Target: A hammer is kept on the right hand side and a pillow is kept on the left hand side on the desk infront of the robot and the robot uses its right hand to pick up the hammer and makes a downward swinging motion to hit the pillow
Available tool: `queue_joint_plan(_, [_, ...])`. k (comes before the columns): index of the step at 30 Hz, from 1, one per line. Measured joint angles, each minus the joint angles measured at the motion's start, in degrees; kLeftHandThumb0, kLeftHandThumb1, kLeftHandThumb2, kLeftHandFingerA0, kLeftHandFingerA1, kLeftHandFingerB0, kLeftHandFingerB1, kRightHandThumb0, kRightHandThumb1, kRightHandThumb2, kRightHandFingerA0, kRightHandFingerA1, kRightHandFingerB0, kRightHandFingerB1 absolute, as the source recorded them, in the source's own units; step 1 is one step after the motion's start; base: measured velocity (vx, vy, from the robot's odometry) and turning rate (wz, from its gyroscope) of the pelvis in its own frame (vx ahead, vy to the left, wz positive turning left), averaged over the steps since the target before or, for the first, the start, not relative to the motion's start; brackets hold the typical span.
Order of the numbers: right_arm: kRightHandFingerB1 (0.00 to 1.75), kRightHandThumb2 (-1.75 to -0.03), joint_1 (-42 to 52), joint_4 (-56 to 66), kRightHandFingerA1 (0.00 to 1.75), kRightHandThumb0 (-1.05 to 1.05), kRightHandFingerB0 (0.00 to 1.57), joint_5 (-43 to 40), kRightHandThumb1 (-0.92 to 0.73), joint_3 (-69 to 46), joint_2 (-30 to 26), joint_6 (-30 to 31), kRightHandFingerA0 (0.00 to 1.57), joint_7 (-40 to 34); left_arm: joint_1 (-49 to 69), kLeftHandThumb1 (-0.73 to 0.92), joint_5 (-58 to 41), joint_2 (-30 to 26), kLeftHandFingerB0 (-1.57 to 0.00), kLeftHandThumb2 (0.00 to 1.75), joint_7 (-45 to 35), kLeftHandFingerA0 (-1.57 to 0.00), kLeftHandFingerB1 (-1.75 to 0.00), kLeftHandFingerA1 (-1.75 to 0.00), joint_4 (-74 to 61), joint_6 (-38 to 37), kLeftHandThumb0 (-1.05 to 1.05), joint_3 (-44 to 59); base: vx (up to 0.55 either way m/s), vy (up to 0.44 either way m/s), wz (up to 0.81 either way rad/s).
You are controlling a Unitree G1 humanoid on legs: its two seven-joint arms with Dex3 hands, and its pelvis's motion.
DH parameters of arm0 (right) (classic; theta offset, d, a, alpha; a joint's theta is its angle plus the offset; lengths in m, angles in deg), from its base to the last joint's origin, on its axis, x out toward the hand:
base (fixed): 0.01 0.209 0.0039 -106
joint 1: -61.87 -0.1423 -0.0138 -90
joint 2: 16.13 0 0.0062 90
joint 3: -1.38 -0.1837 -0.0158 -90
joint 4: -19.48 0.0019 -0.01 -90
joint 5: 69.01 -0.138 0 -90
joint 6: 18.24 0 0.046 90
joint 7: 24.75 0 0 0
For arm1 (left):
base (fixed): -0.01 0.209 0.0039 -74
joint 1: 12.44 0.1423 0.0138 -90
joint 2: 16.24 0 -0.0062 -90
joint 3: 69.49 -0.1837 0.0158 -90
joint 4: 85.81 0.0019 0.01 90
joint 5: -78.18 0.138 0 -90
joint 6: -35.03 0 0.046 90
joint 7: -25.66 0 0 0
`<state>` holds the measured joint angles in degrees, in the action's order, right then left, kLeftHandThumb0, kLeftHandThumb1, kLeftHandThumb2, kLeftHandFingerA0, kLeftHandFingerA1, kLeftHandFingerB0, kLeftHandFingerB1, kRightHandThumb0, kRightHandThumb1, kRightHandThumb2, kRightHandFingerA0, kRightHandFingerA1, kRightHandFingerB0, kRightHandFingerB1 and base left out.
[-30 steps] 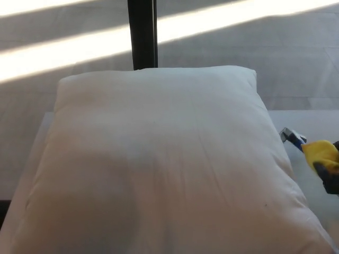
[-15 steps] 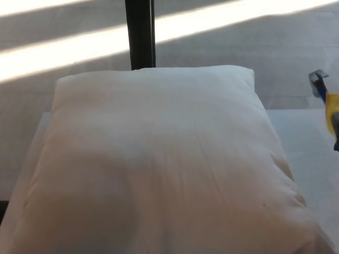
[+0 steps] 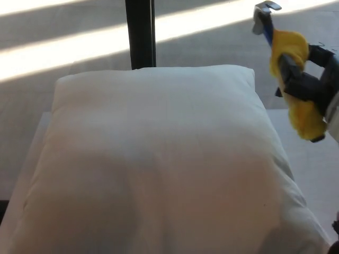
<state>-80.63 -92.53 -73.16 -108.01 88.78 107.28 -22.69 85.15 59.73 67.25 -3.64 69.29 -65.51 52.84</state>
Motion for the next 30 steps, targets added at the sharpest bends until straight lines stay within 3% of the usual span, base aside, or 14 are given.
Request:
queue_joint_plan(4, [1.71, -1.01, -3.04, 0.20, 1.75, -0.32, 0.73, -1.74, -0.68, 1.77, 3.12, 3.28, 1.02, 0.11, 0.45, 0.75, 0.00, -0.02, -0.49, 0.63, -0.28, -0.60, -0.42, -0.51, -0.41, -0.02, -0.56, -0.16, 0.00, 0.000, 0.00])
queue_joint_plan(6, [1.71, -0.92, -5.03, -0.16, 1.75, -0.34, 0.72, -2.67, -0.71, 1.98, 3.94, 4.25, 1.03, 0.09, 0.61, 0.75, -0.01, -0.04, -0.50, 0.62, -0.33, -0.60, -0.43, -0.53, -0.50, -0.03, -0.57, -0.16, 0.00, 0.000, 0.00])
queue_joint_plan(7, [1.64, -0.94, -6.17, -0.43, 1.75, -0.34, 0.76, -3.05, -0.70, 1.97, 4.23, 4.68, 1.00, 0.08, 0.80, 0.74, -0.01, -0.04, -0.50, 0.62, -0.33, -0.61, -0.43, -0.51, -0.79, -0.03, -0.56, -0.21, 0.00, 0.000, 0.00])
queue_joint_plan(8, [1.73, -1.05, -7.12, -0.66, 1.75, -0.32, 0.74, -3.23, -0.65, 1.97, 4.37, 4.99, 1.05, 0.03, 0.87, 0.74, -0.02, -0.04, -0.49, 0.62, -0.33, -0.59, -0.43, -0.52, -0.99, -0.03, -0.56, -0.22, 0.00, 0.000, 0.00])
queue_joint_plan(14, [1.69, -1.01, -13.05, -2.09, 1.75, -0.33, 0.79, -4.65, -0.66, 2.16, 4.40, 6.15, 1.06, -0.53, 1.23, 0.73, -0.06, -0.06, -0.51, 0.61, -0.39, -0.59, -0.43, -0.53, -1.34, -0.03, -0.57, -0.20, 0.00, 0.000, 0.00])
queue_joint_plan(18, [1.72, -1.11, -15.01, -2.10, 1.75, -0.33, 0.74, -5.58, -0.63, 1.79, 3.96, 6.62, 1.05, -0.69, 1.15, 0.72, -0.12, -0.06, -0.51, 0.61, -0.61, -0.59, -0.44, -0.54, -1.30, -0.01, -0.58, -0.19, 0.00, 0.000, 0.00])
queue_joint_plan(19, [1.72, -1.25, -15.19, -2.10, 1.75, -0.31, 0.71, -5.83, -0.57, 1.55, 3.85, 6.65, 1.02, -0.71, 1.12, 0.71, -0.13, -0.06, -0.50, 0.61, -0.65, -0.59, -0.44, -0.54, -1.28, -0.01, -0.59, -0.17, 0.00, 0.000, 0.00])
queue_joint_plan(20, [1.72, -1.28, -15.25, -2.10, 1.75, -0.31, 0.72, -6.23, -0.55, 1.08, 3.75, 6.71, 1.01, -0.71, 1.15, 0.71, -0.17, -0.06, -0.50, 0.61, -0.71, -0.58, -0.44, -0.53, -1.26, -0.01, -0.58, -0.14, 0.00, 0.000, 0.00])
queue_joint_plan(21, [1.72, -1.28, -15.25, -2.09, 1.75, -0.31, 0.72, -6.80, -0.55, 0.48, 3.63, 6.78, 1.01, -0.71, 1.22, 0.71, -0.21, -0.06, -0.50, 0.61, -0.77, -0.58, -0.44, -0.53, -1.23, -0.01, -0.58, -0.09, 0.00, 0.000, 0.00])
queue_joint_plan(24, [1.74, -1.05, -15.28, -2.09, 1.75, -0.30, 0.64, -7.93, -0.65, -0.98, 3.24, 7.02, 1.01, -0.73, 1.35, 0.73, -0.35, -0.06, -0.51, 0.61, -0.88, -0.58, -0.43, -0.55, -1.09, -0.01, -0.59, 0.03, 0.00, 0.000, 0.00])
queue_joint_plan(26, [1.70, -1.04, -15.27, -2.09, 1.75, -0.30, 0.62, -8.35, -0.65, -1.31, 3.07, 7.11, 1.01, -0.76, 1.32, 0.72, -0.35, -0.06, -0.52, 0.61, -0.95, -0.59, -0.44, -0.57, -1.05, -0.01, -0.61, 0.01, 0.00, 0.000, 0.00])
queue_joint_plan(27, [1.69, -1.24, -15.27, -2.07, 1.75, -0.28, 0.68, -8.57, -0.55, -1.38, 3.00, 7.11, 1.01, -0.82, 1.34, 0.72, -0.35, -0.06, -0.51, 0.61, -1.00, -0.58, -0.44, -0.56, -1.05, -0.02, -0.61, -0.02, 0.00, 0.000, 0.00])
queue_joint_plan(30, [1.65, -1.21, -14.98, -1.84, 1.75, -0.29, 0.70, -9.07, -0.57, -1.26, 2.98, 7.11, 1.03, -0.83, 1.23, 0.73, -0.35, -0.06, -0.50, 0.61, -1.02, -0.57, -0.44, -0.55, -1.10, -0.02, -0.58, -0.09, 0.00, 0.000, 0.00])
